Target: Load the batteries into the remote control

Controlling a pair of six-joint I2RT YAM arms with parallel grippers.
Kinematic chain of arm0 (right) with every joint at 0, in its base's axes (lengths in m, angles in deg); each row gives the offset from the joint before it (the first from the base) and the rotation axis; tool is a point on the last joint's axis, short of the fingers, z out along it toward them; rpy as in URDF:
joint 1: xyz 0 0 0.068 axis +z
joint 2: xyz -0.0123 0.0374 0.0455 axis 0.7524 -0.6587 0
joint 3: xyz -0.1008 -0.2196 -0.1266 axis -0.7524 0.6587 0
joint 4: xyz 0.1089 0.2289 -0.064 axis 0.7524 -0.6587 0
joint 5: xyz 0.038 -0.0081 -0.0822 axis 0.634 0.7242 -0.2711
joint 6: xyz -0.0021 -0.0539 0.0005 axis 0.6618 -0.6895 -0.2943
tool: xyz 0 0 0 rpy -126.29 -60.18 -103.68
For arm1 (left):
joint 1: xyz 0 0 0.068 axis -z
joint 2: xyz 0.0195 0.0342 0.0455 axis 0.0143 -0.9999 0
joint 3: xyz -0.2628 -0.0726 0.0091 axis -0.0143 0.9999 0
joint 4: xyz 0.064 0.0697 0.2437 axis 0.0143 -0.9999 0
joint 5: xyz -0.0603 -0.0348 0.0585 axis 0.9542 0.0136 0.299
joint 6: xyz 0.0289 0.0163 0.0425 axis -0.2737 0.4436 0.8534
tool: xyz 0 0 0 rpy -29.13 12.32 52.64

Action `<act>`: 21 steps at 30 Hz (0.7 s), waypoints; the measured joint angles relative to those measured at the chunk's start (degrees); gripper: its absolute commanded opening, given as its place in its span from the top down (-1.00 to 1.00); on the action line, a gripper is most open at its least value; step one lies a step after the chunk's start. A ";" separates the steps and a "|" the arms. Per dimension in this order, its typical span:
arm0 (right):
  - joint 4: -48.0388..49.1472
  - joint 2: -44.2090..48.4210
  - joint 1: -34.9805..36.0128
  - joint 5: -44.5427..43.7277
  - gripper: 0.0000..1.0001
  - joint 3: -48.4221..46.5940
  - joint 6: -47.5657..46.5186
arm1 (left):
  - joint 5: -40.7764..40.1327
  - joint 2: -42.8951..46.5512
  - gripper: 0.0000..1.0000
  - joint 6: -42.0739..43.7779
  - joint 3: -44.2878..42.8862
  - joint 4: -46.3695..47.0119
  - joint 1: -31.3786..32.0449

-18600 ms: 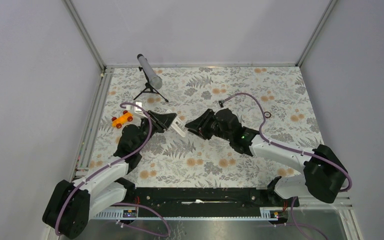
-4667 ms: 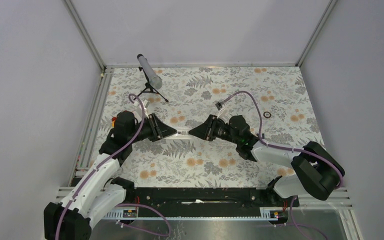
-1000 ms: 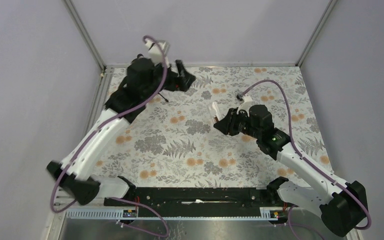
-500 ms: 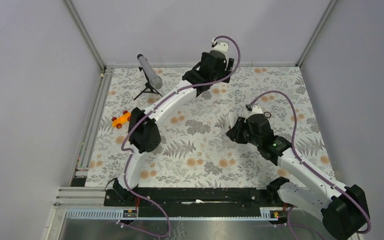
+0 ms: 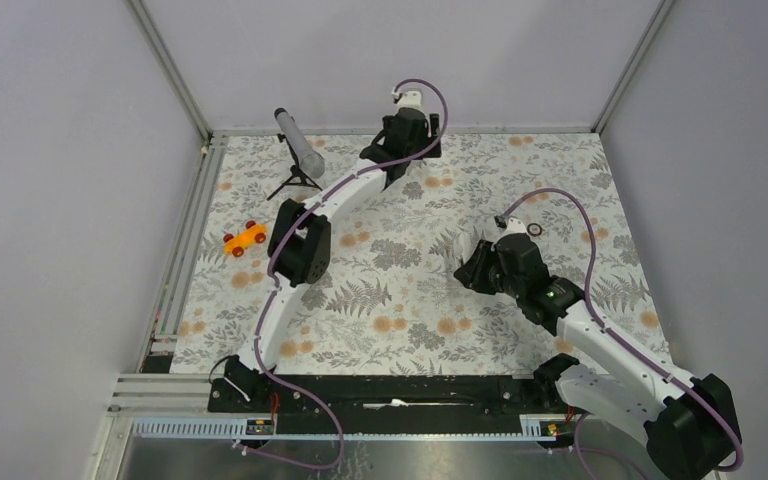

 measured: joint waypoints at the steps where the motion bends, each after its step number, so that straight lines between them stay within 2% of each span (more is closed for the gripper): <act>1: 0.00 0.17 0.00 0.11 0.94 0.15 0.24 | 0.79 -0.57 -0.60 -2.16 0.00 1.25 -0.85; 10: -0.90 0.90 0.00 0.59 0.94 0.66 1.99 | 4.83 -6.88 -0.59 -19.65 0.00 11.19 -7.72; 21: -1.03 1.25 0.00 1.90 0.93 0.66 3.63 | 0.81 -12.24 -0.57 -38.66 0.44 21.53 -8.48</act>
